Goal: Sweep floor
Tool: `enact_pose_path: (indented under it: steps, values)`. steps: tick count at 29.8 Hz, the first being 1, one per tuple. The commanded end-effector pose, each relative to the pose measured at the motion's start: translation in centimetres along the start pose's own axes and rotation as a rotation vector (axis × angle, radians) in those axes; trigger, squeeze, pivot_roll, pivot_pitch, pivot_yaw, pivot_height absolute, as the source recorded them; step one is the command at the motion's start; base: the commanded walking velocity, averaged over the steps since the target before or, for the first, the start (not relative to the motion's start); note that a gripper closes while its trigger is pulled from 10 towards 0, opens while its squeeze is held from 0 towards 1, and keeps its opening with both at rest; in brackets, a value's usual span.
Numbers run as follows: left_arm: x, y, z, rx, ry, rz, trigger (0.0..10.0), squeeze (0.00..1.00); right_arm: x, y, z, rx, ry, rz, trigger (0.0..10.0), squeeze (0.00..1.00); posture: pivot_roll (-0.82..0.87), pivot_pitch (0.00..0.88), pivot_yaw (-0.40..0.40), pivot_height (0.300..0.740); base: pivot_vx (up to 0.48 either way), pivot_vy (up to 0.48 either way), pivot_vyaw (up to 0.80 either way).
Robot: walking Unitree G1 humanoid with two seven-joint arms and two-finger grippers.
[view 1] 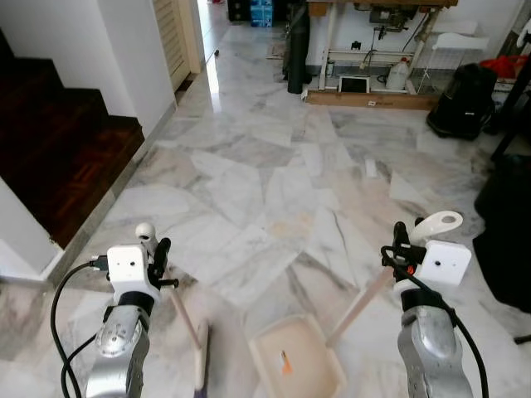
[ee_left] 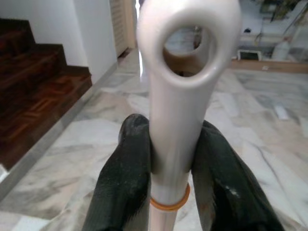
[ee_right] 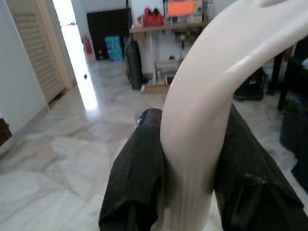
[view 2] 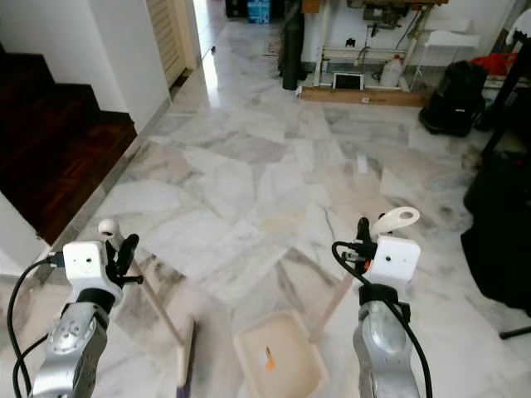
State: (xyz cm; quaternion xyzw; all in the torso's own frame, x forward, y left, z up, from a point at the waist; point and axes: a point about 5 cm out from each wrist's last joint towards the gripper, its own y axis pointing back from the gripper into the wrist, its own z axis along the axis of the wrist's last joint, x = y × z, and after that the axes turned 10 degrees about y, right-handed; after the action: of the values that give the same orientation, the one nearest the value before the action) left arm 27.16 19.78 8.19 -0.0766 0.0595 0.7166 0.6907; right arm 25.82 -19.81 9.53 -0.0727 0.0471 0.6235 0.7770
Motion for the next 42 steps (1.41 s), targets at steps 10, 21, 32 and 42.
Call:
enact_pose_path:
  steps: [10,21,32,42]
  values:
    - [-0.8,-0.6,1.1,-0.044,0.001,-0.040,10.0,0.00,-0.3,-0.6,0.7,-0.035,0.005,-0.023,10.0,0.00,-0.07,0.000,0.014,0.740,0.323,0.000,-0.24]
    - [-0.9,-0.9,1.3,-0.046,-0.002,-0.047,10.0,0.00,-0.3,-1.1,1.0,-0.045,0.005,-0.036,10.0,0.00,-0.07,0.000,0.020,0.740,0.329,0.000,0.00]
    - [-1.1,-1.0,1.3,-0.049,0.002,-0.044,10.0,0.00,-0.6,-1.3,1.0,-0.046,0.014,-0.047,10.0,0.00,-0.06,0.000,0.012,0.740,0.334,0.000,0.00]
    - [-0.6,-0.8,1.4,-0.055,-0.002,-0.030,10.0,0.00,-0.4,-1.6,1.0,-0.047,0.003,-0.044,10.0,0.00,-0.06,0.000,0.009,0.740,0.341,0.000,0.00]
